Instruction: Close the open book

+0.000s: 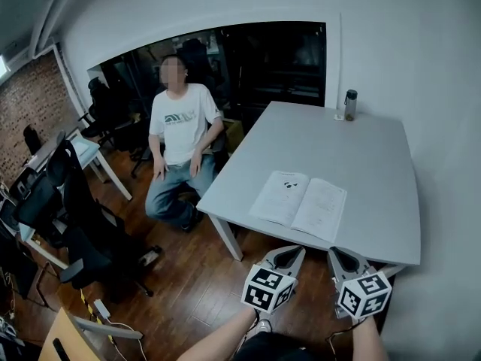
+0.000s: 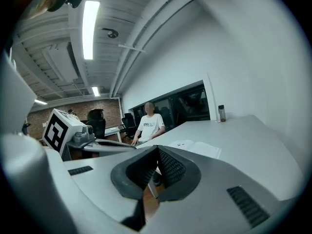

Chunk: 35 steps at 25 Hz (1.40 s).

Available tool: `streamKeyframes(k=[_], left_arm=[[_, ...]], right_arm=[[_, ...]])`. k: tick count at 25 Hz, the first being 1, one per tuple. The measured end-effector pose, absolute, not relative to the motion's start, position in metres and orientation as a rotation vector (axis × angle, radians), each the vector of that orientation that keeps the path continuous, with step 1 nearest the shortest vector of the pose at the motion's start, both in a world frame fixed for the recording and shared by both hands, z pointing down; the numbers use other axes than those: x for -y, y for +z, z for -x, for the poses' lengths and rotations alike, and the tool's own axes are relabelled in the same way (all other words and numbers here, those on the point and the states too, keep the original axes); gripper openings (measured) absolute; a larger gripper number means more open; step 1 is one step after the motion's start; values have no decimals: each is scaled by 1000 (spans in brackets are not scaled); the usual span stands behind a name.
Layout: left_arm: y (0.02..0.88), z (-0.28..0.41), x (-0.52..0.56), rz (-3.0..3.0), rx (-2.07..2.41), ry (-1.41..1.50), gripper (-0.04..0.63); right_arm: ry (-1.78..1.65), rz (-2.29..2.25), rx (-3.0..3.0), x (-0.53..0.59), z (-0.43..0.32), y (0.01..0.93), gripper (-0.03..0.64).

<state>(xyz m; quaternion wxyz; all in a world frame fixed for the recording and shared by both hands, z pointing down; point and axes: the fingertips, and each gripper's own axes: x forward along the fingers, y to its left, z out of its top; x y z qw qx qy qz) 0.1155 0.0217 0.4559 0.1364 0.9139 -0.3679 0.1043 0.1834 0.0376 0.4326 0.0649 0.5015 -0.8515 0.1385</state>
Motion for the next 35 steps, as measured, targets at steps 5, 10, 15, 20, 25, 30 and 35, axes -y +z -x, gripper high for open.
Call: streamKeyframes(k=[5,10,15,20,25,30,35], left_arm=[[470,-110,14,-2681,956,320,5],[484,-116,41,-2687,879,360,5],[505,-127,63,-2651,862,434,5],[520,-132,84,-2602,920,475,6],[533,-128,102,-2528,1028,509,5],[550,-108,119,-2458,1134,532,5],[564,-77,142,-2382,1202,523,6]], right_arm=[[449,-1608,2478,-7,-176,444,5],[480,-1671,2387,13,-185,454,4],[512,-1663,2348,31,-198,468,5],[496,-1613,2380,55,-210,479,5],[512,-1511,2431,77,-210,493,5],[527,-1412,2456,94,-196,510,5],[521,-1328,2455,113,-169,516,5]])
